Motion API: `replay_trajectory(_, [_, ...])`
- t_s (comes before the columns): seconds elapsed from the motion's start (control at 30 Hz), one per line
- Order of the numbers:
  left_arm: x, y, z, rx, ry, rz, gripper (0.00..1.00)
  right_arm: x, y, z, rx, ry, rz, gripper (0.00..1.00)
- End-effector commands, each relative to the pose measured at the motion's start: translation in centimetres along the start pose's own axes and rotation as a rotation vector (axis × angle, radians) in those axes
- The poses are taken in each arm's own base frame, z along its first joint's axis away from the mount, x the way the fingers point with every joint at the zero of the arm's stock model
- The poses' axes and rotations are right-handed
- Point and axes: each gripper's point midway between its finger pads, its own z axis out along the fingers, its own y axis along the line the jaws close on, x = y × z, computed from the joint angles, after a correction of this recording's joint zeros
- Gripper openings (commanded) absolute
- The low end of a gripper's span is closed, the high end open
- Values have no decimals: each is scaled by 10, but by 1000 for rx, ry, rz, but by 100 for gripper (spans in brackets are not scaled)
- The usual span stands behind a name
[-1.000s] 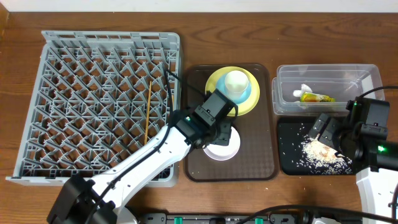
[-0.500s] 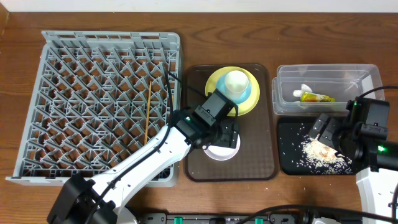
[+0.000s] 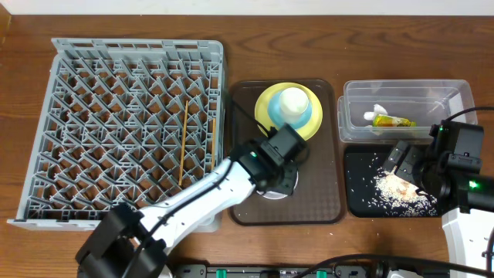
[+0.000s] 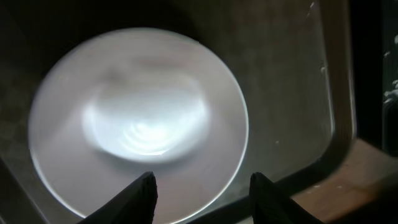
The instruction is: Sort waste into correct bins and load items into the dishwasher
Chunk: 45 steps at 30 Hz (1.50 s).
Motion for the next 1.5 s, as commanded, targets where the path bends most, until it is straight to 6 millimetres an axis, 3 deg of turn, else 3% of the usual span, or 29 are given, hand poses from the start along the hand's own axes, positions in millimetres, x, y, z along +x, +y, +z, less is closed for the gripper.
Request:
replay_trajectory(0.0, [3, 10, 10, -123, -41, 53, 50, -4, -1, -3, 3, -14, 12, 99])
replay_trajectory(0.43, [3, -2, 18, -140, -80, 106, 50, -4, -1, -3, 3, -14, 12, 99])
replay_trajectory(0.7, [9, 0, 48, -165, -40, 118, 48, -4, -1, -3, 3, -14, 12, 99])
replay_trajectory(0.83, [12, 3, 58, -180, -21, 119, 42, -4, -1, -3, 3, -14, 12, 99])
replay_trajectory(1.1, [13, 4, 59, -182, -18, 119, 30, -4, -1, -3, 2, -14, 12, 99])
replay_trajectory(1.43, [21, 12, 62, -202, 6, 119, 29, -4, -1, -3, 3, -14, 12, 99])
replay_trajectory(1.47, [22, 13, 62, -207, 5, 119, 24, -4, -1, -3, 2, -14, 12, 99])
